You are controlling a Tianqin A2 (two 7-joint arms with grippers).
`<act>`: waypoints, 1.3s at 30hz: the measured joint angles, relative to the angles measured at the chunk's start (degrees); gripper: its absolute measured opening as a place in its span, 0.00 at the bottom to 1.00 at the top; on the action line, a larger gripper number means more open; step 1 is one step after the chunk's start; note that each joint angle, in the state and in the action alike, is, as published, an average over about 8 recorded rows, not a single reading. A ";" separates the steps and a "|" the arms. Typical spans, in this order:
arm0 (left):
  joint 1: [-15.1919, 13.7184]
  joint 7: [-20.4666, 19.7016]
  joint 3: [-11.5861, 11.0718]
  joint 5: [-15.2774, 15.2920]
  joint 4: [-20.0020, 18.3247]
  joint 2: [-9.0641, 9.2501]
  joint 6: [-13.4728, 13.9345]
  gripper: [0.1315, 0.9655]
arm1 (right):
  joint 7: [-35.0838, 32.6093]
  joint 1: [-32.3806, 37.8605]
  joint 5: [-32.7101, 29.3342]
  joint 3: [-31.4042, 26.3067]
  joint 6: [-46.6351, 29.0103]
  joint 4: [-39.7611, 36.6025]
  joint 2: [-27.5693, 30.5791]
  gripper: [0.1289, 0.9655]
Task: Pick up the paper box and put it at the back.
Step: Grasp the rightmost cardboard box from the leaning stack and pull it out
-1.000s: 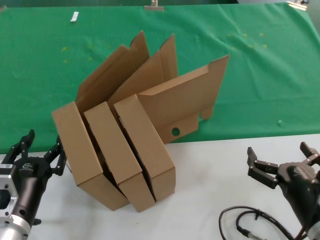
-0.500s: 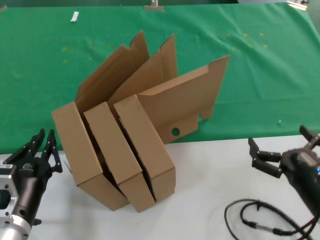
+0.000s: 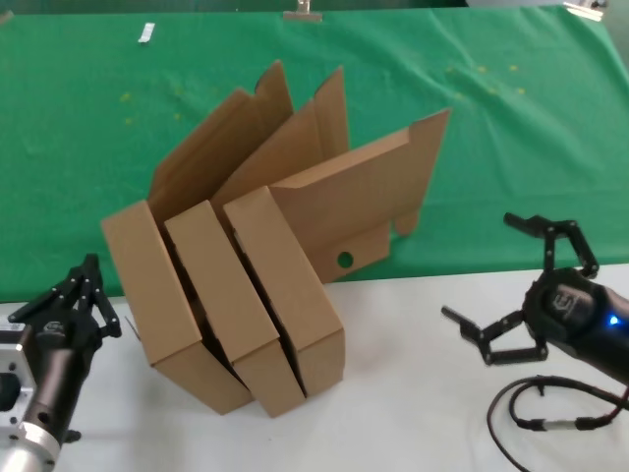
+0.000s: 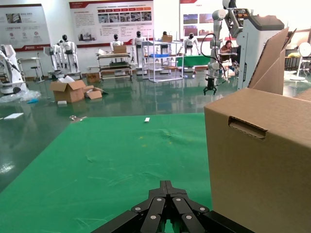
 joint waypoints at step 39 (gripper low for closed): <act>0.00 -0.01 0.00 0.01 0.00 0.00 0.00 0.02 | -9.86 33.60 12.91 -53.99 -34.84 -42.58 -11.24 0.68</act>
